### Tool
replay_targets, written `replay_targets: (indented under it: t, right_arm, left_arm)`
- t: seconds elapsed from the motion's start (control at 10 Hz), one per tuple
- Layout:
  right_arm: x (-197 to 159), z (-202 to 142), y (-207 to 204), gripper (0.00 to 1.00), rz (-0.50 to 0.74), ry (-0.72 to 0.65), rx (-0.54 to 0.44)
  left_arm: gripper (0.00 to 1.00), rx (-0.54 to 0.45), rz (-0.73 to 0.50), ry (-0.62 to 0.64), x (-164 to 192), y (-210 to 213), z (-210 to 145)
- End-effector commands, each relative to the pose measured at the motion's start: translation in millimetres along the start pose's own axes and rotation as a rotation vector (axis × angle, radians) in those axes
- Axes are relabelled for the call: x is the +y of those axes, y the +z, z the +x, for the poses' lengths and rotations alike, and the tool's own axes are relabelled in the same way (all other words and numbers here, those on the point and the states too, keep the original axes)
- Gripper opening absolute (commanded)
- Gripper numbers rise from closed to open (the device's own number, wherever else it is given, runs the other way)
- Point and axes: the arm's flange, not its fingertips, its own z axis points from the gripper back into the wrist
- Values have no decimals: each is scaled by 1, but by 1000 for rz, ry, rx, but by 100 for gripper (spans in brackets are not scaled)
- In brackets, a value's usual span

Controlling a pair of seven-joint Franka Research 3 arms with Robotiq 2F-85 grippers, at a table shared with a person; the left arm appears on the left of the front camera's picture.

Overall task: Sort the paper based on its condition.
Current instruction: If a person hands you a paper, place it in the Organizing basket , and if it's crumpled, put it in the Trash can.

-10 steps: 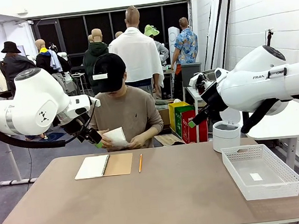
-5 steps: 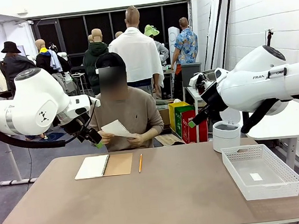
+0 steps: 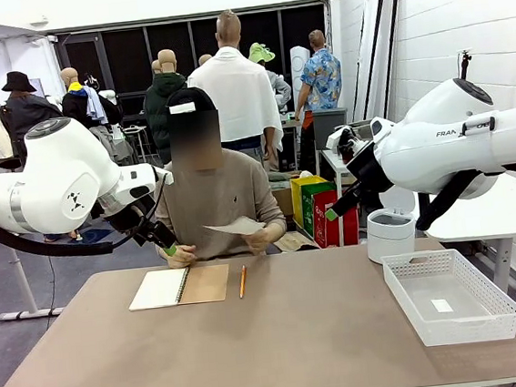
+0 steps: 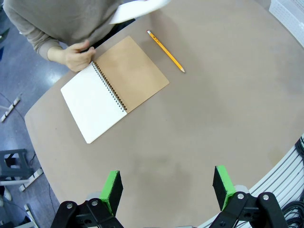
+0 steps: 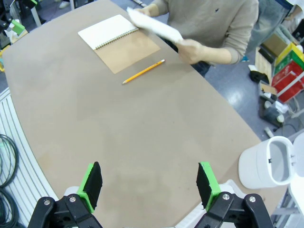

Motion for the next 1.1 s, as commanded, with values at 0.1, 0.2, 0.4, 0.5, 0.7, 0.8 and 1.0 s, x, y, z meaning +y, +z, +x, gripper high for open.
replay_targets:
  t: [0.1,0.2,0.4,0.5,0.7,0.8,1.0]
  right_arm:
    - [0,0,0,100,3,-2,1]
    - [0,0,0,100,3,-2,1]
    - [0,0,0,100,3,-2,1]
    - [0,0,0,100,3,-2,1]
    - [0,0,0,100,3,-2,1]
    - [0,0,0,100,3,-2,1]
    - [-5,5,-3,100,3,-50,22]
  left_arm:
    - [100,0,9,-7,1,1,0]
    - [100,0,9,-7,1,1,0]
    - [100,0,9,-7,1,1,0]
    - [100,0,9,-7,1,1,0]
    - [100,0,9,-7,1,1,0]
    - [100,0,9,-7,1,1,0]
    - [100,0,9,-7,1,1,0]
